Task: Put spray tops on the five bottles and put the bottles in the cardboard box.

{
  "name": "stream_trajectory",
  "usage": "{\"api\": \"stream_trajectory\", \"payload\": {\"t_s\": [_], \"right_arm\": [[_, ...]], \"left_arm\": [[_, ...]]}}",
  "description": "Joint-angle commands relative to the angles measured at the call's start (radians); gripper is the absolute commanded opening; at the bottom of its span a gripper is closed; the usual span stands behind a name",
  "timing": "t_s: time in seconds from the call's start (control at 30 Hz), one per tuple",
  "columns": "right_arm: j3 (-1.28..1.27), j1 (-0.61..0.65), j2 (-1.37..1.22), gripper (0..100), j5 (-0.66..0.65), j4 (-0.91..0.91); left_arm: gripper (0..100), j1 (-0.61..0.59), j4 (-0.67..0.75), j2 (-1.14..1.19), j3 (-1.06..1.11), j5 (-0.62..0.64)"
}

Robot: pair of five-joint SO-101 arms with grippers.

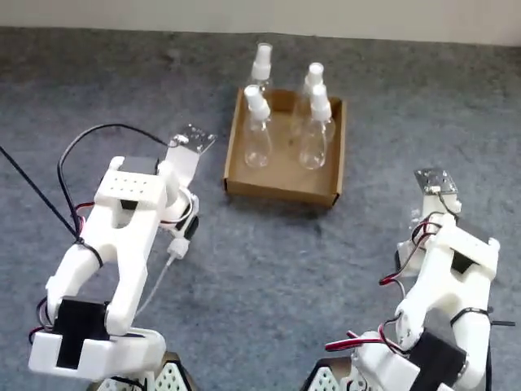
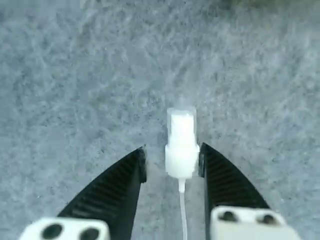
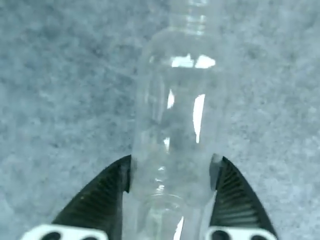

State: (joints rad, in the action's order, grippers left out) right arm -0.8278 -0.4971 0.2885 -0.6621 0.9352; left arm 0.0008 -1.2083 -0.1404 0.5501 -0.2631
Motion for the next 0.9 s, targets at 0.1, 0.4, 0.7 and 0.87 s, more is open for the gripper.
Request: {"api": "stream_trajectory", "payload": {"t_s": [0.1, 0.4, 0.7, 0.87], "right_arm": [[0.058, -0.005, 0.002, 19.3, -0.009, 0.022], [0.166, -0.004, -0.005, 27.2, -0.008, 0.156], [0.269, -0.007, -0.007, 27.2, -0.008, 0.174], [0.429, 0.028, -0.010, 27.2, 0.060, 0.176]], "left_arm": [[15, 0.021, 0.186, -0.027, 0.091, -0.006], [12, 0.053, 0.247, 0.173, 0.074, -0.005], [0, 0.059, 0.103, 0.028, -0.007, 0.002], [0, 0.061, 0.020, -0.157, -0.042, 0.104]]}}
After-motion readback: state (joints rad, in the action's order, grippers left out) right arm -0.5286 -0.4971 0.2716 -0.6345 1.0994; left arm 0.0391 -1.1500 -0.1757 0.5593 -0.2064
